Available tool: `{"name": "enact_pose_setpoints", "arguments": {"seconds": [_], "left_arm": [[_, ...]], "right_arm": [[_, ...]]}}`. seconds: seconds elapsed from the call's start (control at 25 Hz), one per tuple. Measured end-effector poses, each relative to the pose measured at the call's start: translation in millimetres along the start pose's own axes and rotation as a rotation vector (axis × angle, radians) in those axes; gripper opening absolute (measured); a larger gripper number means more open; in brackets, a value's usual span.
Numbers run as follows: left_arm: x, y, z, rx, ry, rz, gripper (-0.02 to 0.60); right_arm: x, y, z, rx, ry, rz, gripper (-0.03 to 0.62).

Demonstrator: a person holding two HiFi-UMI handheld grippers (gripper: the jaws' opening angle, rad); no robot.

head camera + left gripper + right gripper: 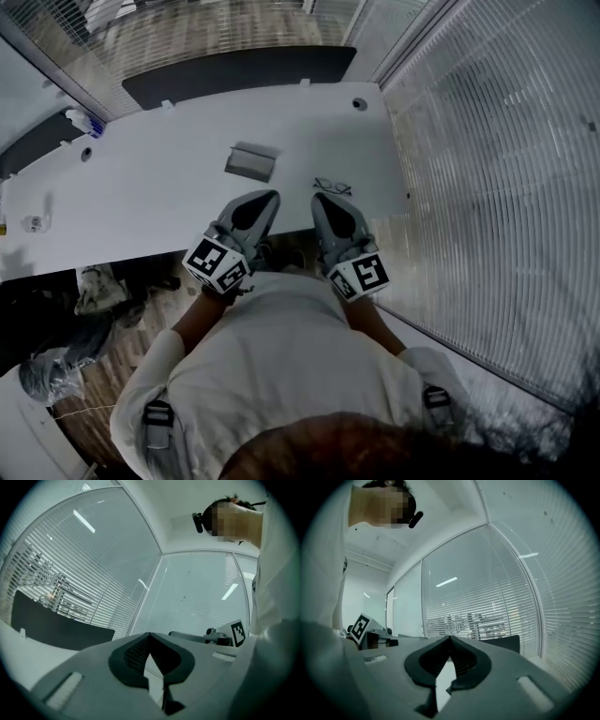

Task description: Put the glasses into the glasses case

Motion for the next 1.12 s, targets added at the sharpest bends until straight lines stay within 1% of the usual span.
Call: {"name": "enact_pose_setpoints", "arguments": {"seconds": [0.08, 0.2, 0.32, 0.48, 0.64, 0.8, 0.96, 1.12], "left_arm": [[-4.1, 13.2, 0.9, 0.006, -0.001, 0.006, -0.001], [-1.5, 25.0, 2.9, 0.017, -0.018, -0.015, -0.001], [11.4, 34.1, 6.8, 0.030, -0.034, -0.049, -0.002], [32.4, 48.7, 9.6, 0.043, -0.053, -0.093, -0.002], [56.4, 49.5, 15.6, 0.041, -0.089, -0.126, -0.002], [68.2, 52.3, 22.7, 0.042, -0.112, -0.159, -0.002], [82.9, 50.7, 24.7, 0.033, -0.109, -0.181, -0.002], [93.3, 54.4, 16.2, 0.005, -0.105, -0.193, -0.002]], "right_arm": [[-0.6, 3.9, 11.1, 0.003, -0.007, -0.001, 0.002], [3.1, 2.6, 19.1, 0.021, 0.008, -0.020, 0.002], [11.6, -5.9, 25.0, 0.037, 0.021, -0.061, 0.001], [25.7, -17.8, 36.8, 0.062, 0.040, -0.084, 0.002], [35.6, -34.3, 38.5, 0.083, 0.070, -0.125, 0.002], [46.3, -44.9, 42.5, 0.090, 0.093, -0.150, 0.002], [58.1, -52.7, 46.1, 0.098, 0.112, -0.159, 0.002], [66.0, -51.3, 55.6, 0.095, 0.089, -0.177, 0.002]]}}
Point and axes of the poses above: the fingertips, and each gripper's own axes: y forward along the fingers, z to its right, x out of its underside, the point moved 5 cm from there along -y, backward along the fingers, and after that the axes turned 5 degrees about -x, right-handed, at the moved point
